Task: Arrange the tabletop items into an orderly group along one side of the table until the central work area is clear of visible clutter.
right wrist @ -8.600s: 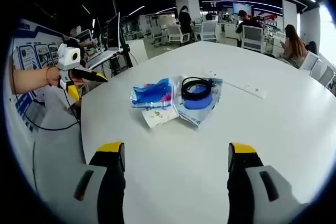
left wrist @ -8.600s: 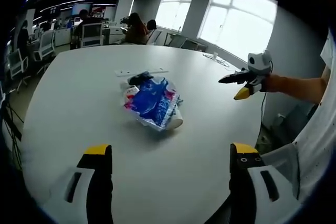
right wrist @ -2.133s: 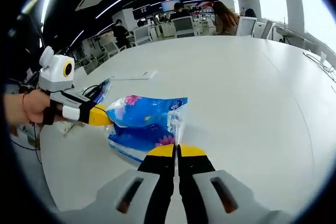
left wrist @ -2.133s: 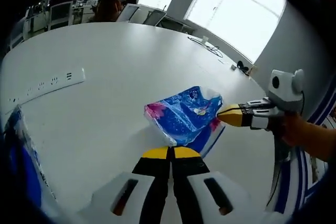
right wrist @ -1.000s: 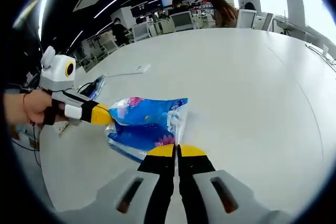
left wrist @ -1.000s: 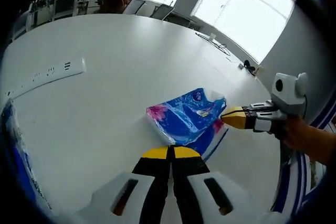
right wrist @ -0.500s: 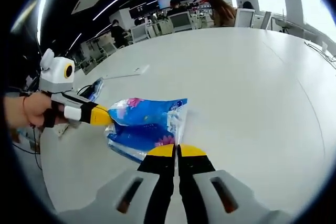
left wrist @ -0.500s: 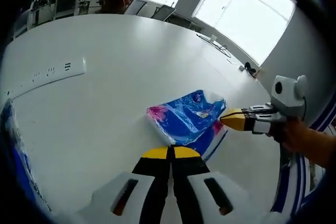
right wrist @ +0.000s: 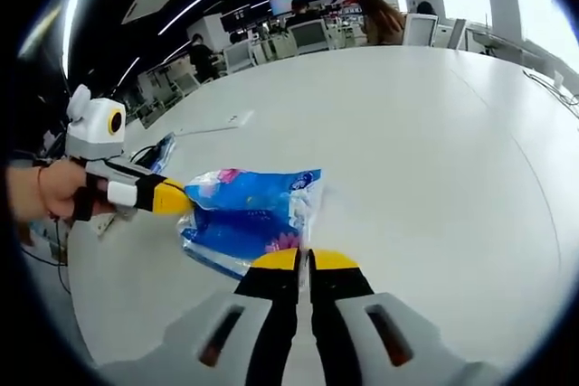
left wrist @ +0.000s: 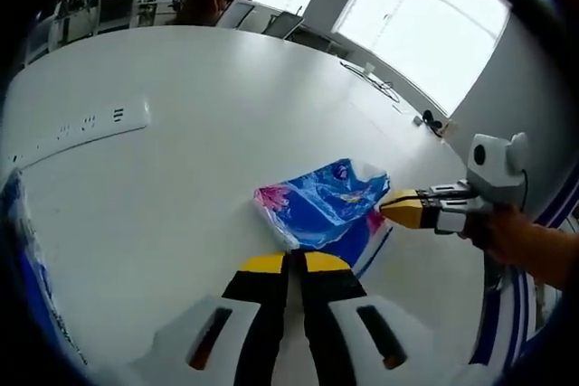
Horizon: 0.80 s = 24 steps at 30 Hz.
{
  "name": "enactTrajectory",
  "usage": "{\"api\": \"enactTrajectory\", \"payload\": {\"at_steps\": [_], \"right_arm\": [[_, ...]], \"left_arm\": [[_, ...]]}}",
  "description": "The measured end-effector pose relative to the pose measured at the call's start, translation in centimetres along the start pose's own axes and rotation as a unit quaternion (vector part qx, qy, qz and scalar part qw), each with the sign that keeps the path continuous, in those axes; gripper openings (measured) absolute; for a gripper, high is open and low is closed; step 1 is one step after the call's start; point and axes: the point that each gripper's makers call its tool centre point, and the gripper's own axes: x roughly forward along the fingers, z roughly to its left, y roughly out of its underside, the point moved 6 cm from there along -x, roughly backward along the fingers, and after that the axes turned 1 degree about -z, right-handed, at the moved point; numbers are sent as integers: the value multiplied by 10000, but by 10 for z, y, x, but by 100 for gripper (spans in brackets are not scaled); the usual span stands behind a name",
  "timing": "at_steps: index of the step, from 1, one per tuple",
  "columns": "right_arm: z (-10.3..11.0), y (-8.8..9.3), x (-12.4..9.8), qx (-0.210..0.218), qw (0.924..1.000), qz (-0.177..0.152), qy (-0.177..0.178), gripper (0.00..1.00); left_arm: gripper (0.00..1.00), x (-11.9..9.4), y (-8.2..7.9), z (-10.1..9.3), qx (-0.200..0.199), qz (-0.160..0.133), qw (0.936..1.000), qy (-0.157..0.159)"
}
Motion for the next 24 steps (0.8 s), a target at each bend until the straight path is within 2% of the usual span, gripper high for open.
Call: {"api": "enactTrajectory", "payload": {"at_steps": [7,12,18,24], "right_arm": [[-3,1,-2,27,10000,-17,81,8],[-3,1,-5,70,9999,-52,80,9],[-1,2,-7,75,9999,-32,93,9],[-1,-1,-9,96,9999,-90,107,10]], "left_arm": [[8,0,1,0,-14,-6,10000,21],[12,-1,0,-2,43,-5,10000,76],[22,-3,-3,-5,141,-52,9999,86],[25,-7,-7,-5,159,-109,9998,107]]}}
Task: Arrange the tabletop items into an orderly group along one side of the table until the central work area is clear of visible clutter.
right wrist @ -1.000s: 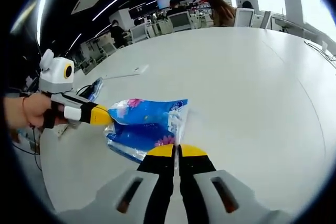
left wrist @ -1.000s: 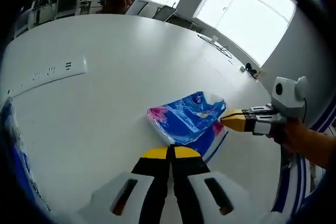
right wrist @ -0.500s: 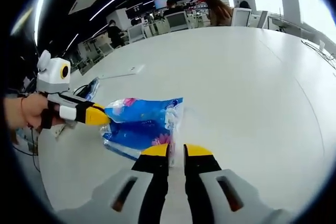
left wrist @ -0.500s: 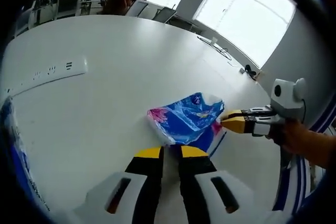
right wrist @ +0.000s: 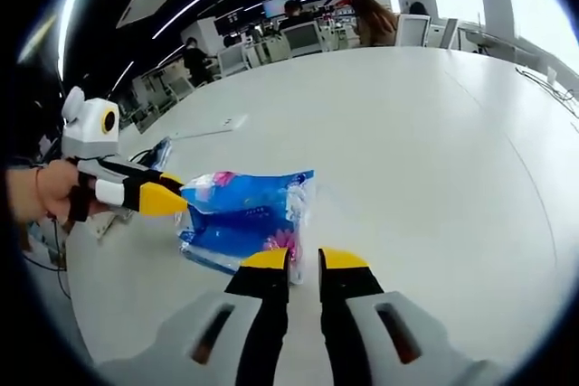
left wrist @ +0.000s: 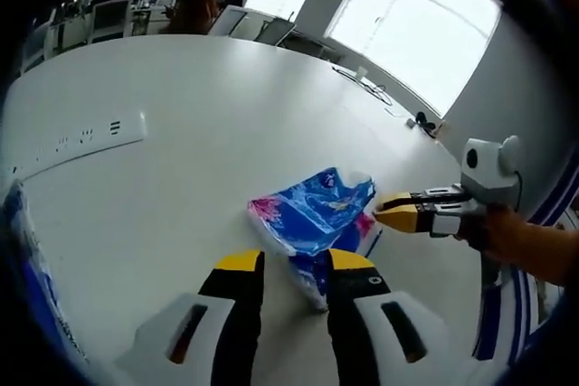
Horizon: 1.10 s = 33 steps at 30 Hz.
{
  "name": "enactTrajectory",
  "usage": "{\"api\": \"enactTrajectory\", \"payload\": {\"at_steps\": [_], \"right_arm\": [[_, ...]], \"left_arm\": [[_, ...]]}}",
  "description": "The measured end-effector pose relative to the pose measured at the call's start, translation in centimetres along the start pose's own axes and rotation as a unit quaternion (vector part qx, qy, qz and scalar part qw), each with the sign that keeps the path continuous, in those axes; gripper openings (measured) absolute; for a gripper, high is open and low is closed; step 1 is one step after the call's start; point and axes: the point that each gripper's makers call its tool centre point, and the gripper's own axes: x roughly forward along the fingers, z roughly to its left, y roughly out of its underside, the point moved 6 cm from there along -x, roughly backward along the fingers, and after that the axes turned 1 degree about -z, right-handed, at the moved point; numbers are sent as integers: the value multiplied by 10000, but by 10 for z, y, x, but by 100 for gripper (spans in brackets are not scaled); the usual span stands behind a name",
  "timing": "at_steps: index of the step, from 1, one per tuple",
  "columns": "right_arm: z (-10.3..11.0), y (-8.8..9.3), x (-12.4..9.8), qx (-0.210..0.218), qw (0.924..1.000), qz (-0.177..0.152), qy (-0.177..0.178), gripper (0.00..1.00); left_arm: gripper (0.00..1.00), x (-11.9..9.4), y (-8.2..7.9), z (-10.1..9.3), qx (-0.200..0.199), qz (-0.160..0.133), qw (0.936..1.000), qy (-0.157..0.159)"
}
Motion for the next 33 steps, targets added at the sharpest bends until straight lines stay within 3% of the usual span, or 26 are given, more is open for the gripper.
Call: {"api": "enactTrajectory", "payload": {"at_steps": [11,33], "right_arm": [[5,-6,-8,37,9999,-80,86,19],[21,-24,-26,-17,9997,-246,70,27]], "left_arm": [[34,-7,-3,-1,39,-31,10000,40],[49,-39,-13,-9,242,-131,9996,108]]}}
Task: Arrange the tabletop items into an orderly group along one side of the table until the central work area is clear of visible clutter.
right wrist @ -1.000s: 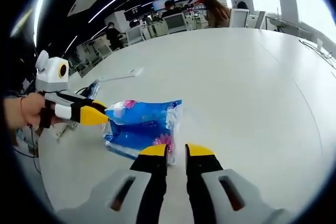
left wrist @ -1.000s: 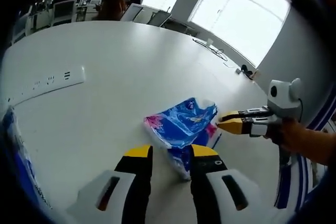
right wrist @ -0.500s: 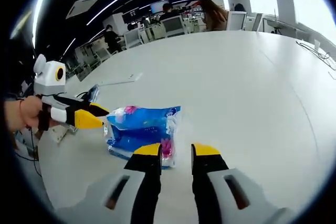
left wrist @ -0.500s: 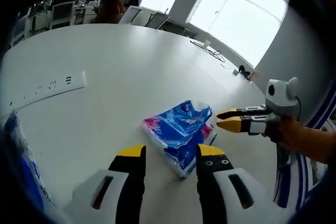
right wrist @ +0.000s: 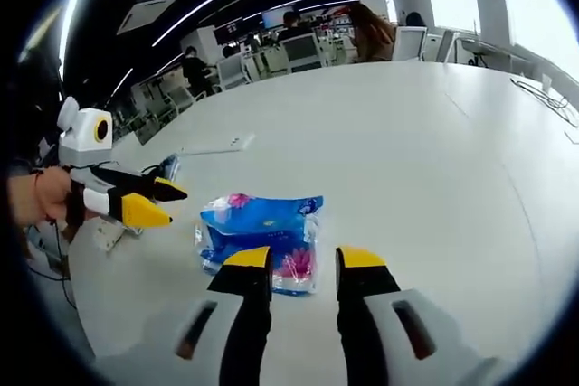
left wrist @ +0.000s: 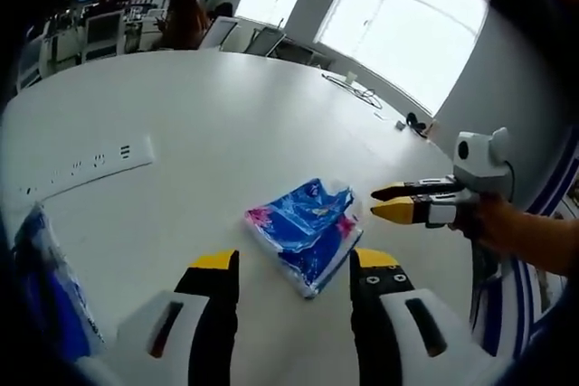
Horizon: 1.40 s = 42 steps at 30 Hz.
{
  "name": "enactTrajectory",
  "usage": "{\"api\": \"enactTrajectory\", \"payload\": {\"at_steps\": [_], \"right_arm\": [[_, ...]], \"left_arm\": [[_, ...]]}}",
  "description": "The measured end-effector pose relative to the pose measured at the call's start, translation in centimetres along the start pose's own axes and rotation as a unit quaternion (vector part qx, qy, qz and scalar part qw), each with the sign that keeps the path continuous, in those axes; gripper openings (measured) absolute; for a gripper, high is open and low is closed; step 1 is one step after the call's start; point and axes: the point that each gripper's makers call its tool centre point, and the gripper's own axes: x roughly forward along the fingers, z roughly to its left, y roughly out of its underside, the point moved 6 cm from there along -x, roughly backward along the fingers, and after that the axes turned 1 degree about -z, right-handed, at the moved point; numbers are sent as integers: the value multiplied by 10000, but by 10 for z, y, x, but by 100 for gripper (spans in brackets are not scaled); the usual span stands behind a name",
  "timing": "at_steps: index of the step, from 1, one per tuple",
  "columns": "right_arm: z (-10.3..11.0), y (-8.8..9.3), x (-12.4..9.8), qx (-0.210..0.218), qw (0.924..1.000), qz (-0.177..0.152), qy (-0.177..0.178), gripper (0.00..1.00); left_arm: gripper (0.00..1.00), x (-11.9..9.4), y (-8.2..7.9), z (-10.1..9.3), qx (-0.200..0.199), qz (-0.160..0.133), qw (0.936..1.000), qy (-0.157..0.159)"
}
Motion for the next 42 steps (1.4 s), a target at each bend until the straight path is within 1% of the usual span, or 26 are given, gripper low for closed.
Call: {"api": "enactTrajectory", "payload": {"at_steps": [4,14,24,32,37,42], "right_arm": [[3,-4,-3,-34,10000,-11,5,32],[15,-15,-8,-131,9999,-55,-66,35],[34,-23,-9,-231,9996,-71,-178,38],[56,-31,-7,-361,9988,-105,-318,38],[70,-36,-5,-466,9979,-106,-439,38],[90,-41,0,-560,9966,-108,-597,38]], "left_arm": [[53,-6,-2,0,30,-23,10000,-23],[58,-24,-6,2,80,-80,9999,-25],[62,-47,-7,5,74,-145,9998,-68],[64,-67,-4,10,88,-202,9996,-149],[66,-85,-2,14,68,-268,9994,-215],[67,-103,2,17,86,-314,9990,-293]]}}
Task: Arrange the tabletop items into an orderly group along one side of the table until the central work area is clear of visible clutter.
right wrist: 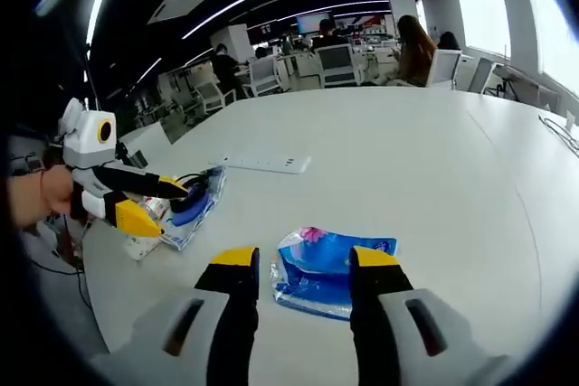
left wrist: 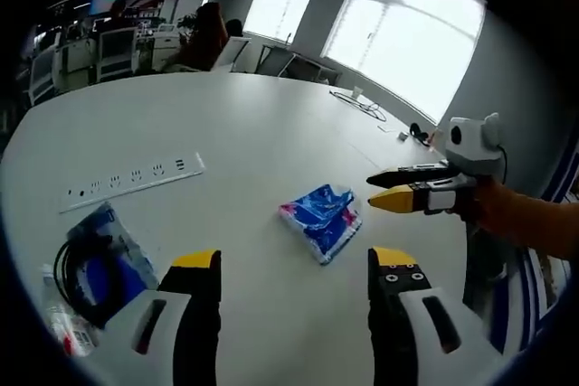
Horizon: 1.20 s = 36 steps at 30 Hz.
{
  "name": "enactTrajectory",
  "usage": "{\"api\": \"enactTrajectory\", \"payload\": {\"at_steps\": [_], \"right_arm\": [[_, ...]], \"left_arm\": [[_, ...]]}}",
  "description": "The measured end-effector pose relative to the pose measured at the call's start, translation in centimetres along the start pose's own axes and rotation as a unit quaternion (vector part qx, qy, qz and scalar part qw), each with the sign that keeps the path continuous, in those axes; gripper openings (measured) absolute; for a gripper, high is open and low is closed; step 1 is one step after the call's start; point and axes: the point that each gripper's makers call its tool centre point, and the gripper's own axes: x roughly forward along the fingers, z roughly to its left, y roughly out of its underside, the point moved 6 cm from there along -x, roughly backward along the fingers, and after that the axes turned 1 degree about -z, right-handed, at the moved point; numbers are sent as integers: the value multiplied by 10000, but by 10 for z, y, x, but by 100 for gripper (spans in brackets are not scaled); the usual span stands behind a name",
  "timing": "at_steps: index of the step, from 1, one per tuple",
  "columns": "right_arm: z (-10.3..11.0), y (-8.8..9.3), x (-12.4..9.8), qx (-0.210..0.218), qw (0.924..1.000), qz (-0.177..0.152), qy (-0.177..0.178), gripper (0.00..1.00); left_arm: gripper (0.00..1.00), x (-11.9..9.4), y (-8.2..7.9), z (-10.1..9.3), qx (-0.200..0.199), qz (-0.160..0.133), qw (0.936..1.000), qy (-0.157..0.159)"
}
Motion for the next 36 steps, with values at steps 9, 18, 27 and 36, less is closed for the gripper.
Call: {"api": "enactTrajectory", "payload": {"at_steps": [9,18,27,36], "right_arm": [[34,-10,15,-205,9994,14,-289,38],[65,-16,27,-368,9981,46,-500,38],[96,-25,42,-537,9962,66,-686,38],[120,-30,60,-661,9940,123,-867,38]], "left_arm": [[66,-32,6,15,-33,-93,9997,-213],[67,-66,15,32,-142,-204,9988,-428],[68,-100,26,51,-250,-270,9974,-620],[68,-132,37,74,-375,-344,9950,-854]]}}
